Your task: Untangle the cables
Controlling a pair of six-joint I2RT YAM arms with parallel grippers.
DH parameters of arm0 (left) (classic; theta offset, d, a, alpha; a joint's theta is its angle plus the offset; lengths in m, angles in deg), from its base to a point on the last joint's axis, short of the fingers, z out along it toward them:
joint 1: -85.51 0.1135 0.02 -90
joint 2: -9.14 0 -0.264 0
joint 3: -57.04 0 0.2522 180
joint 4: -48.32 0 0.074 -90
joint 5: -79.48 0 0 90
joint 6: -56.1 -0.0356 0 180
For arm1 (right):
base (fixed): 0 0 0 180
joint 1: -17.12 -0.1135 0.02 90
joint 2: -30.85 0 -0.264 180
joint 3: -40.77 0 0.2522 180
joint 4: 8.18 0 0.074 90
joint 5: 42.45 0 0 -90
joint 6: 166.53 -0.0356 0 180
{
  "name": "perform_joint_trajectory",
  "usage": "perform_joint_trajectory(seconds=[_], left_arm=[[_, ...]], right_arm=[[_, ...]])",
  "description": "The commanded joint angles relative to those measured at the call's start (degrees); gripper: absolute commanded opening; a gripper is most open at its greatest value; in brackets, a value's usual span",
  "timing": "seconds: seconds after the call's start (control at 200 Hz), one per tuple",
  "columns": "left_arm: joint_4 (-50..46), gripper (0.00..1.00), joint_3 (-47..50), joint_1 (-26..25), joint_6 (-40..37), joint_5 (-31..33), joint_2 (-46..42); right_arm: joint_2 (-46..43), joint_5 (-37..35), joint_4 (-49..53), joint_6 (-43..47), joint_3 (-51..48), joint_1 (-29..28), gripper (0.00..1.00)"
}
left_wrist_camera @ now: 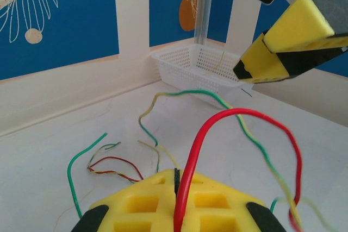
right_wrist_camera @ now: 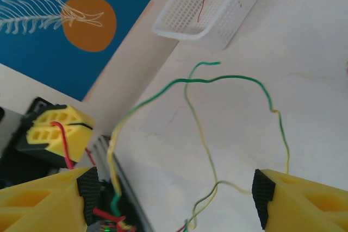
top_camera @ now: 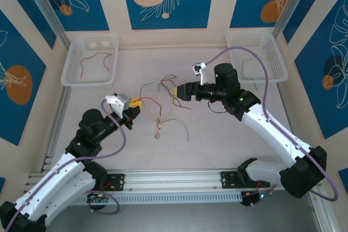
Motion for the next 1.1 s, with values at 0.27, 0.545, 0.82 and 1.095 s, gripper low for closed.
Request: perform_joint_trajectory(seconds=[0.27, 0.545, 0.82, 1.095], left_arm=[[1.81, 0.00, -0.90, 0.08, 0.10, -1.34, 0.16], [2.25, 0.00, -0.24, 0.10, 0.36, -1.34, 0.15], [2.42, 0.00, 1.00, 0.15, 0.44, -0.32, -0.46], [2.70, 0.00, 2.27, 0.14, 0.58, 2.28, -1.40]], right_arm=[[8.80, 10.32, -2.38, -23.12, 5.21, -3.28, 0.78], [15.39, 11.22, -11.33, -29.46, 4.77, -7.43, 0.72], [17.87, 11.54, -12.51, -30.10, 5.89, -8.09, 0.54], [16.70, 8.99, -13.16, -30.30, 4.95, -7.92, 0.12]])
